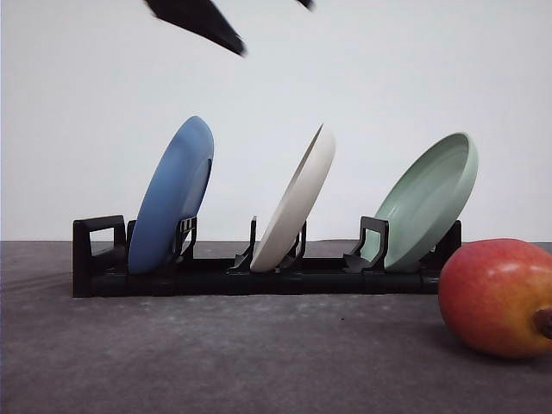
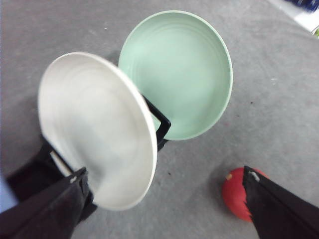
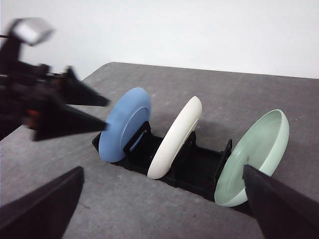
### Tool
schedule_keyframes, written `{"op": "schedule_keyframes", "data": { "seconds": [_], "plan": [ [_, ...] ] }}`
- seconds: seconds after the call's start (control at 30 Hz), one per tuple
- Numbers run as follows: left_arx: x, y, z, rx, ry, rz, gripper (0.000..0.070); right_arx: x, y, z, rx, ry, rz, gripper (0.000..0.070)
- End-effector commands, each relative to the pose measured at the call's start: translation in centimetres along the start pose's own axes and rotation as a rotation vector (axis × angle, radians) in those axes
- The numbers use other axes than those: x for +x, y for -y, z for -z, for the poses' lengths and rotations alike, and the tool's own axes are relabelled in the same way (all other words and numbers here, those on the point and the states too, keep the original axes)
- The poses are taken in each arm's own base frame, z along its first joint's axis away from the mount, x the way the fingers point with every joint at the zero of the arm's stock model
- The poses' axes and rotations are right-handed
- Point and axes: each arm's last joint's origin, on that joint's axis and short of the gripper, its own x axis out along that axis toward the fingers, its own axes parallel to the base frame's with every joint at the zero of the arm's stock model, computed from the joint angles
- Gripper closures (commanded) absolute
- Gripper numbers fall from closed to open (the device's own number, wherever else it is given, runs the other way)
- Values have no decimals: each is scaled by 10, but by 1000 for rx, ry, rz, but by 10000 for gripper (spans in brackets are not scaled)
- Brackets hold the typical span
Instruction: Place pomegranate in white plate
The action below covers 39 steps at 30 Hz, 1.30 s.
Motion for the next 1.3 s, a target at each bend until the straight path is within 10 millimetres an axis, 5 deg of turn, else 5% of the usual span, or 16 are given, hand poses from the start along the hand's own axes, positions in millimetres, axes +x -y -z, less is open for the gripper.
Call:
{"op": "schedule_keyframes", "data": {
  "seconds": [0.0,0.33,0.67,1.0,1.27],
  "plan": [
    [20,4,-6,28,-15,4,103,-2,-2,-5,0,15,-7,50],
    [103,0,4,46,-59,-51,104,-2,-2,-4,2,12,-6,50],
    [132,-4,17,42,-110,-54,117,-2,-2,-2,15,-6,-5,50],
    [132,-1,17,43,-115,-48,700,-2,-2,-1,26,-22,-3,50],
    [130,0,17,41,-121,-47,700,-2,-2,-1,26,-22,-3,50]
  ]
}}
